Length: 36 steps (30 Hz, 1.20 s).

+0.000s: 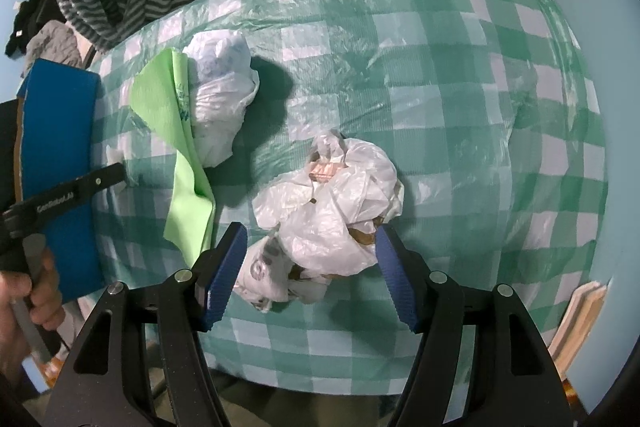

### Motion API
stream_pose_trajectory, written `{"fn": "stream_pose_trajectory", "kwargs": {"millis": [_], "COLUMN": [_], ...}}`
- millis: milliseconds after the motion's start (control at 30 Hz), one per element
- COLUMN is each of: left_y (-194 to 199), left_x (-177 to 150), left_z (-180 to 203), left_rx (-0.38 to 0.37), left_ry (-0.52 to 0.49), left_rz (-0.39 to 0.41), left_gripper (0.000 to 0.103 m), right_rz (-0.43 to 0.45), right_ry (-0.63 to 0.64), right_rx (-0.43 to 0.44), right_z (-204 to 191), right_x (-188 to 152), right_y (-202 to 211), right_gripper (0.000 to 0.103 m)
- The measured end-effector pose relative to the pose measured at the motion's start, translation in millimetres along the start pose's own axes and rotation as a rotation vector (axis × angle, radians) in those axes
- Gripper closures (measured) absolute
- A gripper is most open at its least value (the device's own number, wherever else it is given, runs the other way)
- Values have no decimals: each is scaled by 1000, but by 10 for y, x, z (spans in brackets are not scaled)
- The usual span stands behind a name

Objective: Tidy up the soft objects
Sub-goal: 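Lower the left tool onto the small white plastic bottle and close it, then lift the white bottle with the left tool while the right tool lifts the bag bundle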

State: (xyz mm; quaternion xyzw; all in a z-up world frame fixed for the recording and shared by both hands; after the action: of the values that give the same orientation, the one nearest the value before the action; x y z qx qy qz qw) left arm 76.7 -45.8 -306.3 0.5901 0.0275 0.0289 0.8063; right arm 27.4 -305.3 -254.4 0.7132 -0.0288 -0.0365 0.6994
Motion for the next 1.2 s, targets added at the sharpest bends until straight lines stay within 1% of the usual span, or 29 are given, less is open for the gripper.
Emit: {"fn": "stream_pose_trajectory", "kwargs": {"millis": [33,67,100,133,167,233,267,300,467,600,767,933,1100,1200], "left_y": [-8,-28,-48,-69,-82,-96,-101,-112,-110,-12,129,236,351,395], "left_x": [6,16,23,28,32,57,67,74,92,13,-50,-104,-231,-299], "left_z": [3,9,13,16,21,48,64,78,133,124,108,123,100,102], "left_rx": [-2,-1,2,3,7,3,-8,-17,-14,-25,-28,-19,-20,-22], "left_ry": [-4,-11,-18,-24,-30,-46,-54,-58,-86,-98,-110,-132,-138,-145], "left_rz": [-2,-9,-17,-26,-28,-22,-22,-27,-16,-8,8,24,37,43], "left_gripper": [45,47,53,61,62,74,77,84,87,87,87,87,87,87], "right_rz": [-3,-5,-9,-11,-11,-13,-14,-16,-39,-60,-79,-85,-97,-80], "right_ry": [-8,-17,-28,-42,-53,-72,-81,-91,-132,-129,-109,-70,-51,-27], "right_rx": [-3,-4,-3,0,3,5,5,6,33,31,8,-52,-94,-119], "right_z": [16,24,43,72,89,119,136,149,117,26,-104,-234,-292,-341], "right_x": [-11,-12,-21,-34,-43,-59,-69,-80,-109,-99,-58,-11,-14,-4], "right_y": [3,2,7,17,26,38,43,43,2,-81,-201,-310,-398,-398], "right_gripper": [36,36,36,35,35,34,34,34,33,33,33,33,33,33]}}
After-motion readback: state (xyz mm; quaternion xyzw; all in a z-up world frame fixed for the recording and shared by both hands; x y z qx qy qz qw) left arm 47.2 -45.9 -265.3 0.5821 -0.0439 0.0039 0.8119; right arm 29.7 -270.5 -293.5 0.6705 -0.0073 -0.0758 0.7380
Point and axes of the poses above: each gripper's, at about its wrist camera, not at the fingertips, and y roughly against the way its jaws point, z to its right, x to its top, the point moved 4 cm from there along -y, roughly the way its jaws point, and after that the axes turned 13 degrees about -x, right-handed, at the moved point
